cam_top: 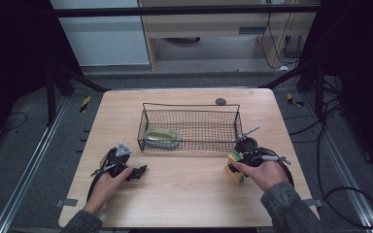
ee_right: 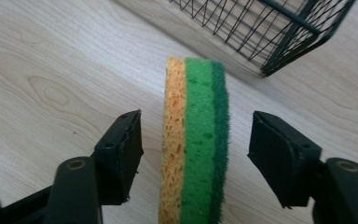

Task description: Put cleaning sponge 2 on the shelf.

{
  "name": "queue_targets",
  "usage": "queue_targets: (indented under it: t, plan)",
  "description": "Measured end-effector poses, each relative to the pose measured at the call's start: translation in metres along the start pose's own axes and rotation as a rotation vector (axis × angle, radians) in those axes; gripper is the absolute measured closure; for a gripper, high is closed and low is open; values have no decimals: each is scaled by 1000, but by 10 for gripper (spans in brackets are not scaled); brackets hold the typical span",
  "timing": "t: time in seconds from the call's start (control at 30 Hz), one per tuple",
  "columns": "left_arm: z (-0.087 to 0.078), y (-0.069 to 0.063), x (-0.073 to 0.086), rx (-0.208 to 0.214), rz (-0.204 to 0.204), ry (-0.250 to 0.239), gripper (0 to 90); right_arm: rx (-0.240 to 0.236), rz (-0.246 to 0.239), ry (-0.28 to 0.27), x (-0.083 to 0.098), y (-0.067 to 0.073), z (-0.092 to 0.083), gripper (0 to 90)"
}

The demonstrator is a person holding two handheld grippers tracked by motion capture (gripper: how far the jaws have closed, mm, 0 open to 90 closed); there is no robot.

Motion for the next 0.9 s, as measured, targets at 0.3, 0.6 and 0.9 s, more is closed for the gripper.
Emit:
queue_targets:
  t: [0.3,0.6,0.9]
  plan:
    - [0,0,0,0,4,0,0,-25,2,7,2,0,3,635]
    - [0,0,0,1,6,1,0,6,-7,-40,9,-12,-14,642]
    - [0,0,0,1,6,1,0,39,0,-60,21,-29,-26,644]
Point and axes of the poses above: each handheld gripper's, and its own axes: z roughly forward along the jaws, x roughly out of its underside, y roughly to its left, the point moved 5 cm from there along z, roughly forward along the jaws, and after that the axes turned 15 degrees about -z, right-handed, at the moved point
